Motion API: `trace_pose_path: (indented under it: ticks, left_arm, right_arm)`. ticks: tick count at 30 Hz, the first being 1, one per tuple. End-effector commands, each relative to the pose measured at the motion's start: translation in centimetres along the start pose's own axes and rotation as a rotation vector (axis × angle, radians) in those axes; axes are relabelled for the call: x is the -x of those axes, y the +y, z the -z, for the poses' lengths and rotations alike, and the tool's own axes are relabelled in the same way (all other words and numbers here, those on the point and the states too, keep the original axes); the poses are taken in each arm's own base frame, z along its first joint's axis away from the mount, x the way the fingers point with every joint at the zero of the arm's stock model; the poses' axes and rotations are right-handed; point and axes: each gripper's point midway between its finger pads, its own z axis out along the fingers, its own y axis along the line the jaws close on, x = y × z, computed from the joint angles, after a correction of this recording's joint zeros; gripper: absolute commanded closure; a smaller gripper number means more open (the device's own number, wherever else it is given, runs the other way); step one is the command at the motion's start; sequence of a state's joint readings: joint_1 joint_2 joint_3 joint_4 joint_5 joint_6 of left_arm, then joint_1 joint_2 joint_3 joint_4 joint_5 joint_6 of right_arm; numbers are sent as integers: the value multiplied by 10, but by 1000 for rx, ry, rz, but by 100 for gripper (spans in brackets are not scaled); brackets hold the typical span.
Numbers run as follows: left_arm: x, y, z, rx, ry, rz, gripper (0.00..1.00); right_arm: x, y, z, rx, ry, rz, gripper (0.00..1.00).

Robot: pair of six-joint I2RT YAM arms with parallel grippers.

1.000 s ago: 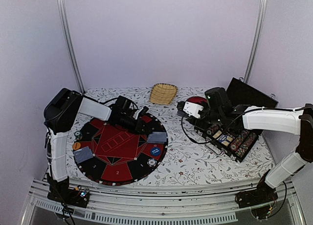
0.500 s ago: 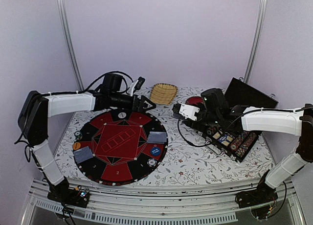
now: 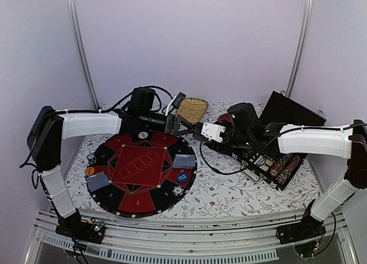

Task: Distribute texas hold em gaming equipment
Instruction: Pick up the poker card from the face-down deck piles.

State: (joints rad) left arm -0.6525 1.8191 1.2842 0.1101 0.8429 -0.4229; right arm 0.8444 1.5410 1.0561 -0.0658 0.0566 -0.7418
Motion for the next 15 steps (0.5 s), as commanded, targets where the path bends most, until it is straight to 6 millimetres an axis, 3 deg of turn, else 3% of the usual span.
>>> trace_pose_path:
  ticks: [1,7,12,14,15]
  left_arm:
    - [4,-1,-2,-42,-22,5,12]
    - [-7,22,-11,49,17,29,18]
    - [-16,26,-15,71,56,16,19]
    - [-16,30,-14,92,61,17,25]
    - [-15,32,-14,107,61,16,32]
  right_arm:
    - [17,1,-5,10,-45,1,52]
    - [21,3,-8,19,-54,2,52]
    - [24,3,-9,19,-65,2,52]
    - [24,3,-9,18,-65,1,52]
    - [24,2,-9,15,-68,1,52]
